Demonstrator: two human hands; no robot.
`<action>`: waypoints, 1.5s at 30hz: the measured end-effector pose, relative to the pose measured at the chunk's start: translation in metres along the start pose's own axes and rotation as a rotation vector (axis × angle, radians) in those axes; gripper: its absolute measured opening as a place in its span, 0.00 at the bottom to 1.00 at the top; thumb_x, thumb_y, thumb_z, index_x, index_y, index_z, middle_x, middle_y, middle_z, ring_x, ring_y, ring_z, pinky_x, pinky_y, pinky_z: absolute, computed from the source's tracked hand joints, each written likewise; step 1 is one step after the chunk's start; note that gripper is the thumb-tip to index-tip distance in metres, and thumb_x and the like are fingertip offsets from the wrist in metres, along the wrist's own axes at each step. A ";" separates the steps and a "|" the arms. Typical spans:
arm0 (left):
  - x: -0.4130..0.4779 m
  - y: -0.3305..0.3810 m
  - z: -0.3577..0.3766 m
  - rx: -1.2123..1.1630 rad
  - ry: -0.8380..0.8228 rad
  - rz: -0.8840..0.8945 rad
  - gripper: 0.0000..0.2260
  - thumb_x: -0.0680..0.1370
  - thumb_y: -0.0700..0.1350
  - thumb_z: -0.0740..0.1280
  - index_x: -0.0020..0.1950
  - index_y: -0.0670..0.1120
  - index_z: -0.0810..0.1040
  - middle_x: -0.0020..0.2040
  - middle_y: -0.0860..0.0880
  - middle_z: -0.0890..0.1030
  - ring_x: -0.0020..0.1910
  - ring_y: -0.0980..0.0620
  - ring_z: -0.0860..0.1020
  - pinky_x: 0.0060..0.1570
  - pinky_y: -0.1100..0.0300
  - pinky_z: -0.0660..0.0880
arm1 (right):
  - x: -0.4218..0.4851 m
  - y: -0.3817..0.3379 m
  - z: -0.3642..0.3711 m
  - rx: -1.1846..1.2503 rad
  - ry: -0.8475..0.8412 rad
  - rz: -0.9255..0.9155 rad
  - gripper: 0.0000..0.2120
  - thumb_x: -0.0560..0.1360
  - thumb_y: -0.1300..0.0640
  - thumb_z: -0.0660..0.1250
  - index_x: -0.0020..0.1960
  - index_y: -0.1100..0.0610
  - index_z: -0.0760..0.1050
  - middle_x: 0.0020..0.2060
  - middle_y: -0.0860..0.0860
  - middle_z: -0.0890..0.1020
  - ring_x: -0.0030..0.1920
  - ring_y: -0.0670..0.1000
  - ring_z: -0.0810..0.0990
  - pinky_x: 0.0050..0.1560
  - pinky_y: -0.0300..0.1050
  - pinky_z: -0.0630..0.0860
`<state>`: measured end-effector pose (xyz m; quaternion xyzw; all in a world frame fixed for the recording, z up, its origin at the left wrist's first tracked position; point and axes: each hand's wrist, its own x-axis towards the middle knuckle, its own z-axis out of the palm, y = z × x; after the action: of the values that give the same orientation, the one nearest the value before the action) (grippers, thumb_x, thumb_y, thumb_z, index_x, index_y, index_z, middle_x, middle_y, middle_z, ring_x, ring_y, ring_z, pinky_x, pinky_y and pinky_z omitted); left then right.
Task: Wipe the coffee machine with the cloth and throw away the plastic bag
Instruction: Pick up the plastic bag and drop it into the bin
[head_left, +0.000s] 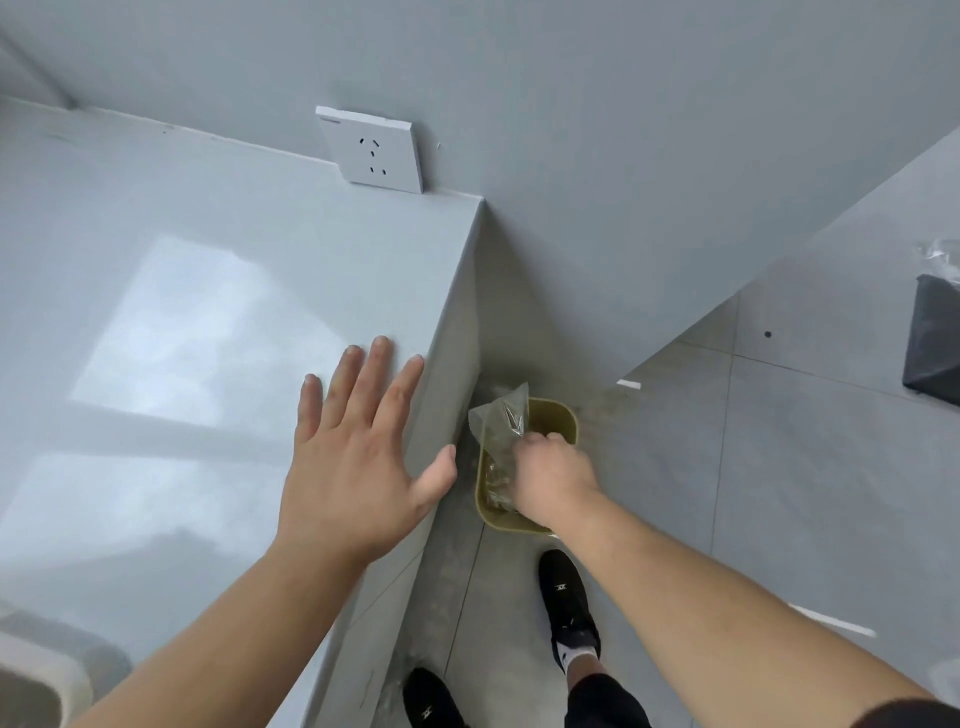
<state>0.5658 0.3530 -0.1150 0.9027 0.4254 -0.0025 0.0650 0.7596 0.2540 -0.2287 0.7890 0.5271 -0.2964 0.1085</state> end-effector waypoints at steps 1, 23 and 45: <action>0.000 0.000 0.000 0.002 -0.002 0.000 0.39 0.78 0.69 0.57 0.85 0.53 0.55 0.87 0.47 0.54 0.86 0.44 0.50 0.82 0.36 0.50 | 0.009 0.003 0.011 0.001 -0.041 0.012 0.19 0.78 0.55 0.63 0.68 0.56 0.75 0.62 0.54 0.80 0.62 0.58 0.76 0.56 0.53 0.76; 0.000 -0.003 0.007 -0.002 0.031 0.016 0.40 0.77 0.71 0.58 0.85 0.53 0.58 0.86 0.46 0.56 0.85 0.44 0.52 0.82 0.36 0.52 | 0.067 0.018 0.091 0.071 -0.180 0.131 0.47 0.72 0.26 0.59 0.84 0.45 0.50 0.84 0.53 0.55 0.83 0.67 0.49 0.78 0.71 0.52; -0.001 0.013 -0.096 -0.045 -0.205 -0.090 0.40 0.75 0.75 0.51 0.85 0.59 0.53 0.87 0.51 0.53 0.85 0.46 0.52 0.83 0.44 0.51 | -0.081 0.003 -0.127 0.026 0.324 -0.134 0.48 0.70 0.19 0.48 0.83 0.44 0.54 0.83 0.51 0.61 0.83 0.60 0.55 0.80 0.61 0.55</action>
<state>0.5701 0.3555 -0.0188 0.8761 0.4564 -0.0882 0.1282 0.7860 0.2524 -0.0802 0.7908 0.5853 -0.1787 -0.0082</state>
